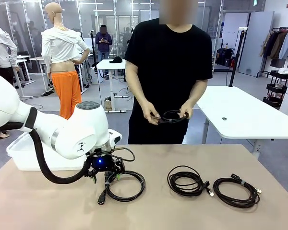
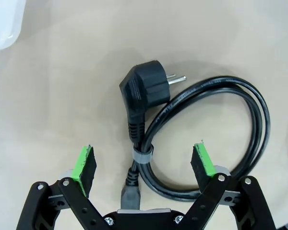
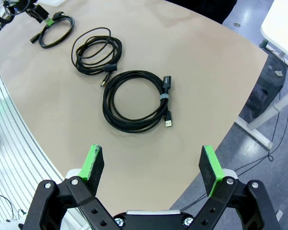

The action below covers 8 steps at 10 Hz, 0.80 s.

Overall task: Organize and store the cables.
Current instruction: Place the Power Cable into the Organizing box.

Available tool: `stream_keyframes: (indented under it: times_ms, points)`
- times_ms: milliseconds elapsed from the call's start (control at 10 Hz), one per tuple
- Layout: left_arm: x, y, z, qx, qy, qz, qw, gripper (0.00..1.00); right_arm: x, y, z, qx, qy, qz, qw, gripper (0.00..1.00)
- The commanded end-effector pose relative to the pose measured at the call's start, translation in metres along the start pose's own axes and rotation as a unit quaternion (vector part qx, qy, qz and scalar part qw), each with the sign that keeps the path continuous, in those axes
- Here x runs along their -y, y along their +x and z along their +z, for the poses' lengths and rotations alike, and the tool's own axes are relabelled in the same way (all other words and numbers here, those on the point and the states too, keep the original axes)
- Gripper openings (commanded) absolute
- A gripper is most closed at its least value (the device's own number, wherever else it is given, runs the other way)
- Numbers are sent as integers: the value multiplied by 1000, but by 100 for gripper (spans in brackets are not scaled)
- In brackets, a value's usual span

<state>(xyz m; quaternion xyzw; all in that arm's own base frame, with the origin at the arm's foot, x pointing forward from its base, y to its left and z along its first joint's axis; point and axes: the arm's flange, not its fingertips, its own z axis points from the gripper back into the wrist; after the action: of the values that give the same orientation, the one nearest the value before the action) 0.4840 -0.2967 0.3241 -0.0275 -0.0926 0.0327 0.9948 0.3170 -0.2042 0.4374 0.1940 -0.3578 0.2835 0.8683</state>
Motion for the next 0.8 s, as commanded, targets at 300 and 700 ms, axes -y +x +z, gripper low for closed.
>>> stream_keyframes:
  times_ms: [300, 700]
  points:
    - [8, 2, -12, 4, 28, 11, 1000, 38, 0, -1, 1, 2, 1, 3, 1000, 100]
    - [6, -2, -12, -4, 28, 1, 1000, 0, 0, -1, 1, 2, 1, 3, 1000, 100]
